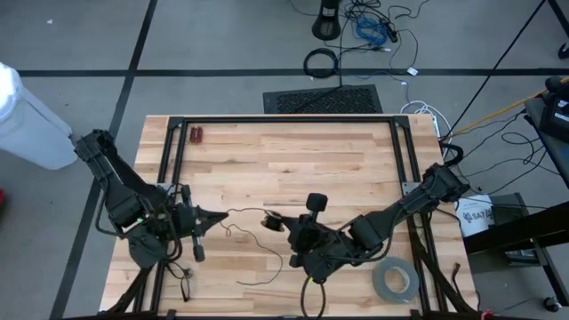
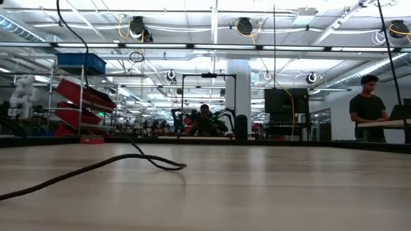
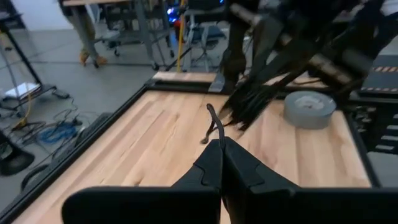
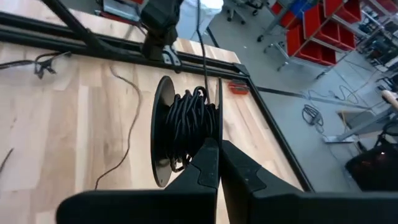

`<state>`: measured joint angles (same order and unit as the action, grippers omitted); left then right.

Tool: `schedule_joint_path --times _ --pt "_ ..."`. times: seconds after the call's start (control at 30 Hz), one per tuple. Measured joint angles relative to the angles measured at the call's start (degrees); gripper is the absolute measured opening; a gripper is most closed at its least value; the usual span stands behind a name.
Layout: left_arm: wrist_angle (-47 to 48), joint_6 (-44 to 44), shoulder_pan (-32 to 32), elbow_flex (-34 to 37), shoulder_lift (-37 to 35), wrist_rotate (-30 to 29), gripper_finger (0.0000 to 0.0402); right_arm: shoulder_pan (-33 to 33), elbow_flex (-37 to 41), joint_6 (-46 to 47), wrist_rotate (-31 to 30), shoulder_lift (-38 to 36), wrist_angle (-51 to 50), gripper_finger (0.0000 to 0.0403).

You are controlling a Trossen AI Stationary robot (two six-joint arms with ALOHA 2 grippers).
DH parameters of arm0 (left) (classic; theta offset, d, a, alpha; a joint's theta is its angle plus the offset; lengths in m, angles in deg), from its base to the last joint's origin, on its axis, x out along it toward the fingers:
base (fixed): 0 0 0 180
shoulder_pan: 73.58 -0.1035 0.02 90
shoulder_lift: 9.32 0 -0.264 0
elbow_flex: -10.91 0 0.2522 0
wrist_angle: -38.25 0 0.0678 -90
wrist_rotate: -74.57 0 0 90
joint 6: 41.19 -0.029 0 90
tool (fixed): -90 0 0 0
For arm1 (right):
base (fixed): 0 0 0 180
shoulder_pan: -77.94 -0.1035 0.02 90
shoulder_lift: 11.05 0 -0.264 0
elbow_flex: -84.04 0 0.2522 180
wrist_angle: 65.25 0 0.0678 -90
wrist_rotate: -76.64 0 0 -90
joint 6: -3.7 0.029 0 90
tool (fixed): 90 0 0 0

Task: Coil cords
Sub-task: Coil the black wire on the spool

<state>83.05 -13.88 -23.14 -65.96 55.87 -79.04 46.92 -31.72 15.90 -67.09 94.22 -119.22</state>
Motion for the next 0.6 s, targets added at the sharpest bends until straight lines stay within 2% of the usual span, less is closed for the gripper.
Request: schedule_joint_path --times 0.23,0.43,0.6 --pt "-12.8 -11.8 0.0 0.0 0.0 0.1 0.0003 1.5 0.0 -4.0 -1.1 1.4 3.5 0.0000" --pt "-22.5 -20.8 0.0 0.0 0.0 1.2 0.0003 3.4 0.0 -7.4 -6.8 4.2 8.5 0.0000" --pt "-27.4 -24.9 -0.2 -0.1 0.9 3.2 0.0003 5.0 0.0 -8.9 -11.9 5.6 13.0 0.0000"
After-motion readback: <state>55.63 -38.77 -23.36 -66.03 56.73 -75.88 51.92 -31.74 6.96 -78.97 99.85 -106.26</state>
